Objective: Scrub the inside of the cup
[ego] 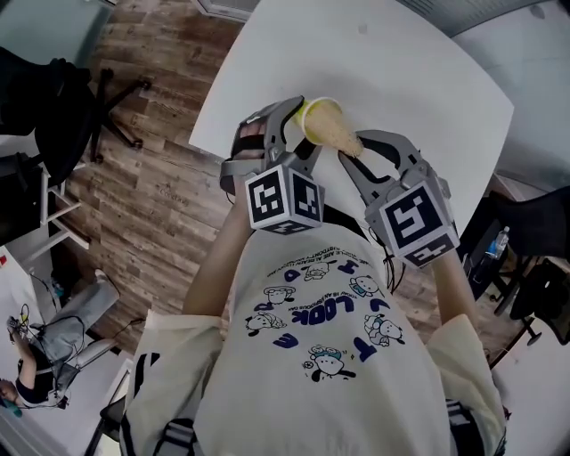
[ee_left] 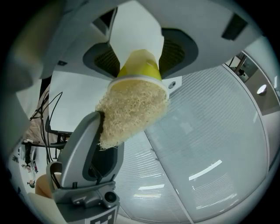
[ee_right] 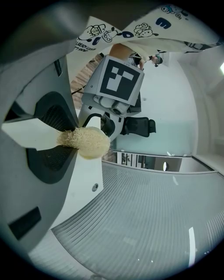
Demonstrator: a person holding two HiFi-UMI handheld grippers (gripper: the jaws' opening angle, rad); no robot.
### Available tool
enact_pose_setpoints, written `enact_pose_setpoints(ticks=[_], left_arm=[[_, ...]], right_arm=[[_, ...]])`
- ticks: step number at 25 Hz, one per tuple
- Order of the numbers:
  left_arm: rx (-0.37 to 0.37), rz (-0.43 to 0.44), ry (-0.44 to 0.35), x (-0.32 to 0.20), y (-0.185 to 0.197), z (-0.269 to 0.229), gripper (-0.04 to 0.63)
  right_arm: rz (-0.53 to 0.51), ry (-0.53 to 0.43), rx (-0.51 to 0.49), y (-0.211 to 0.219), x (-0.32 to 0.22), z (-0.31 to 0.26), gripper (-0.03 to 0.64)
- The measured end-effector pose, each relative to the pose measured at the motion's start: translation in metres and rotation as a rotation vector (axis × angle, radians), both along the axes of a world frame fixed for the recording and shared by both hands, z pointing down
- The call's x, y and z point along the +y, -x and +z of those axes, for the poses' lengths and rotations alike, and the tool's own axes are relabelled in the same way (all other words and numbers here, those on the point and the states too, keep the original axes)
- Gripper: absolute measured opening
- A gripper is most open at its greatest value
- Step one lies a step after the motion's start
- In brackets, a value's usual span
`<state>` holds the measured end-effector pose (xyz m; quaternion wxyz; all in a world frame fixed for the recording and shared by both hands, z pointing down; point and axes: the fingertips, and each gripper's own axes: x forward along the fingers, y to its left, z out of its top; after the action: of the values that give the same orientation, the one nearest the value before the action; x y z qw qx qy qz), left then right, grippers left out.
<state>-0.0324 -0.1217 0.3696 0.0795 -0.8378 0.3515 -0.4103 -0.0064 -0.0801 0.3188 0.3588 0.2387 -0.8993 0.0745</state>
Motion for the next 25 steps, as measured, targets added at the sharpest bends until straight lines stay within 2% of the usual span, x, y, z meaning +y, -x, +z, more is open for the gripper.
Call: enact_pose_setpoints(ticks=[7, 13, 17, 21, 25], left_arm=[[0.002, 0.023, 0.01, 0.004, -0.001, -0.001, 0.305], [0.004, 0.032, 0.001, 0.008, 0.0, -0.003, 0.305], [-0.037, 0.055, -0.02, 0.01, 0.001, -0.004, 0.305], [-0.076, 0.083, -0.043, 0.013, 0.003, -0.001, 0.305], [-0.135, 0.116, -0.086, 0.015, 0.003, -0.002, 0.305]], right_arm=[[0.001, 0.032, 0.005, -0.006, -0.002, 0.004, 0.109], [0.026, 0.085, -0.042, -0.012, -0.004, 0.011, 0.109], [0.026, 0.152, -0.073, -0.013, -0.003, 0.016, 0.109], [0.025, 0.264, -0.136, -0.015, 0.002, 0.021, 0.109], [-0.004, 0.304, -0.106, -0.016, 0.004, 0.023, 0.109]])
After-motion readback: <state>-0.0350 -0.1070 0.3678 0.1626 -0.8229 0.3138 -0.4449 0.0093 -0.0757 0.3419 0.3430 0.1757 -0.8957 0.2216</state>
